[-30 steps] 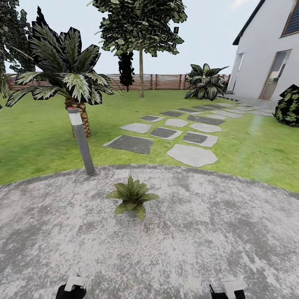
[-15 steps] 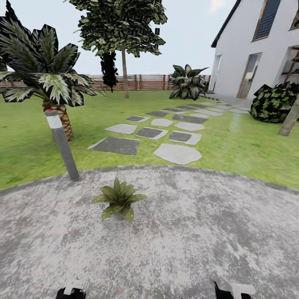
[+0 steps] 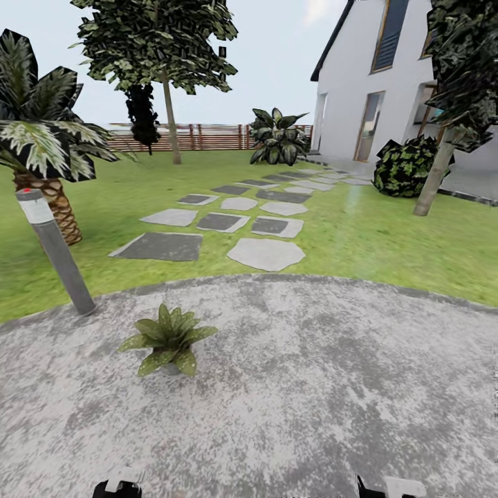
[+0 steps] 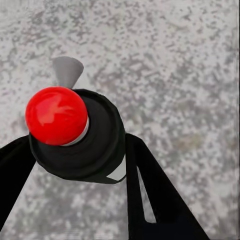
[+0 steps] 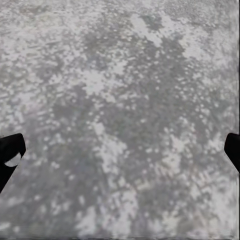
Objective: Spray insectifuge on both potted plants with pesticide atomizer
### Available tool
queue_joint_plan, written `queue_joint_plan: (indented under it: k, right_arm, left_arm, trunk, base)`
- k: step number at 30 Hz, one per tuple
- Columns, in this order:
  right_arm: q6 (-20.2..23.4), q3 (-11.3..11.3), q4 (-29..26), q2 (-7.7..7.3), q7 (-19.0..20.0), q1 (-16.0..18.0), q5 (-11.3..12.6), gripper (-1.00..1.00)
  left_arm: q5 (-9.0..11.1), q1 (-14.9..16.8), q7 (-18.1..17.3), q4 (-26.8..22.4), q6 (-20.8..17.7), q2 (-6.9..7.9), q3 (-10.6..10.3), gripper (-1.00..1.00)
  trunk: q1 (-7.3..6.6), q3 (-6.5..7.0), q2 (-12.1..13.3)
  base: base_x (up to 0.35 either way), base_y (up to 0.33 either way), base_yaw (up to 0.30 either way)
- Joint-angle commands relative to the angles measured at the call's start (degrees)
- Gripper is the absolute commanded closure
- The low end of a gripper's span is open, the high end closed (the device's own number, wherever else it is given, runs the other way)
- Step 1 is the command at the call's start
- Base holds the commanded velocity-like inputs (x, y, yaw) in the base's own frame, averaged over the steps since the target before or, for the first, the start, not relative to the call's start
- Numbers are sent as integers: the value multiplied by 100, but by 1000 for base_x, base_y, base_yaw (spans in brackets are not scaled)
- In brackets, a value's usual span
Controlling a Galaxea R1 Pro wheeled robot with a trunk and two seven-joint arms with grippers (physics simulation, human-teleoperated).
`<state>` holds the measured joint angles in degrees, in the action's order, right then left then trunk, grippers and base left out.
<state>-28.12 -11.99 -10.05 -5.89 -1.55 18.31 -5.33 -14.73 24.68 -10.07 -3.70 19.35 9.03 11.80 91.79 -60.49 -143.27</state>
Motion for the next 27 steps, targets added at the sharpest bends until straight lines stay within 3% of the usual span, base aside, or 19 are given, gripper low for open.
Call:
queue_joint_plan:
  k: [1, 9, 19, 27]
  right_arm:
    - [-18, -32, 10, 1, -14, 6, -56, -100]
    - [-18, -32, 20, -7, -12, 6, -56, -100]
    - [-18, -32, 20, -9, -12, 6, -49, -100]
    - [-18, -32, 20, -9, -12, 6, -47, -100]
  left_arm:
    - [-41, 1, -23, 1, 17, 2, 51, 100]
    - [-40, -5, -21, 1, 27, 2, 51, 100]
    - [-44, -15, -15, 1, 52, 9, 51, 100]
    - [-40, -12, -12, 1, 52, 16, 51, 100]
  trunk:
    - [-1, -5, -2]
    - [-1, -5, -2]
    - [-1, -5, -2]
    - [-1, -21, -2]
  base:
    - [0, 0, -300]
    - [-3, 0, -300]
    - [-219, -129, -300]
    - [-24, -14, -300]
